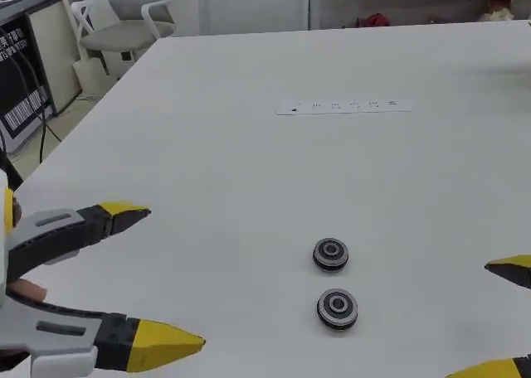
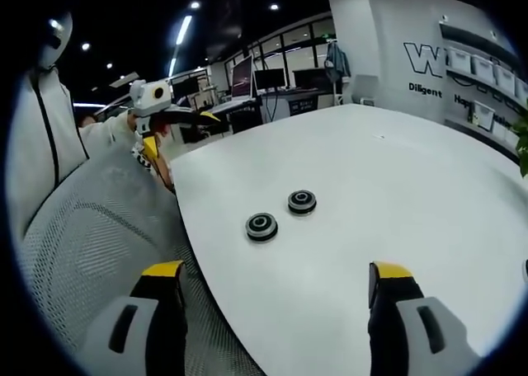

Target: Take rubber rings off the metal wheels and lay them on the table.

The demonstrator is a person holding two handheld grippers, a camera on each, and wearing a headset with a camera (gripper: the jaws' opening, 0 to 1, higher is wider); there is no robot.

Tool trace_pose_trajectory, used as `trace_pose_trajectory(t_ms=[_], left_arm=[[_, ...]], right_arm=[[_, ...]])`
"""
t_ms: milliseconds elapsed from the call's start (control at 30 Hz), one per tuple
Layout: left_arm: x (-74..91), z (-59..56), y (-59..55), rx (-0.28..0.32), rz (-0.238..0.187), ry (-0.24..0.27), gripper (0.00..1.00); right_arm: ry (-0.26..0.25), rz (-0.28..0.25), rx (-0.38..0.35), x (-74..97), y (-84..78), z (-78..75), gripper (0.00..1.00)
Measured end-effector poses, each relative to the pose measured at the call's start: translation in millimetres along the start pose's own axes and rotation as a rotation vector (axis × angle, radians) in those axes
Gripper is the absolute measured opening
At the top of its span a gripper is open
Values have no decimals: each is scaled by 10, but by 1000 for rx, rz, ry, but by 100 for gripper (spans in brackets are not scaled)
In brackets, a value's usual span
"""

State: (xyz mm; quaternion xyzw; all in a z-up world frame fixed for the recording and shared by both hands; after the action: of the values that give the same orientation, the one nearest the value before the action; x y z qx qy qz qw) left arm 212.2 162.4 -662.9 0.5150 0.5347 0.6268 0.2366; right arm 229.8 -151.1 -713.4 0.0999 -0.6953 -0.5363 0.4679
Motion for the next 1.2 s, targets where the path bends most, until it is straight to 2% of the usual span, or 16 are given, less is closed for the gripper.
trace_pose_trajectory(t_ms=[200, 333, 400, 533, 567, 667, 767, 833, 967, 1200], left_arm=[[-74, 10, 131, -33, -12, -38, 100], [-138, 47, 203, -90, -20, -36, 100], [-176, 65, 239, -98, -17, -44, 100], [-251, 84, 337, -102, -41, -86, 100], [-270, 86, 353, -108, -37, -93, 100], [-326, 116, 407, -162, 13, -108, 96], [-392, 136, 523, -185, -11, -118, 96], [-448, 145, 605, -199, -28, -136, 96], [-584, 169, 702, -233, -31, -163, 94], [-840, 223, 756, -244, -36, -189, 94]], right_arm=[[11, -33, 14, -51, 132, 18, 84], [25, -44, 39, -96, 217, 27, 81], [34, -41, 58, -106, 247, 26, 80], [46, -41, 78, -106, 307, 0, 76], [47, -42, 81, -106, 321, -6, 76], [48, -48, 95, -107, 376, -28, 75], [52, -58, 106, -113, 442, -39, 73], [60, -65, 112, -123, 498, -37, 73], [77, -81, 130, -167, 619, -26, 70], [111, -102, 155, -276, 788, 3, 69]])
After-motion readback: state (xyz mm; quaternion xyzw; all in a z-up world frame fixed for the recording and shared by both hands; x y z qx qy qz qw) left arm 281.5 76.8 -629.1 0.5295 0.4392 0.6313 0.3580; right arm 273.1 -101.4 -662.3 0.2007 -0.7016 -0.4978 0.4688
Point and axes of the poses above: the centre of the closed fingertips' face, and the gripper's own axes: x roughly backward along the fingers, z roughly to its left, y roughly out of its top, the point moved 6 cm from there along x, roughly backward along the fingers, and after that the axes turned 13 degrees about -y, right-handed, at the moved point
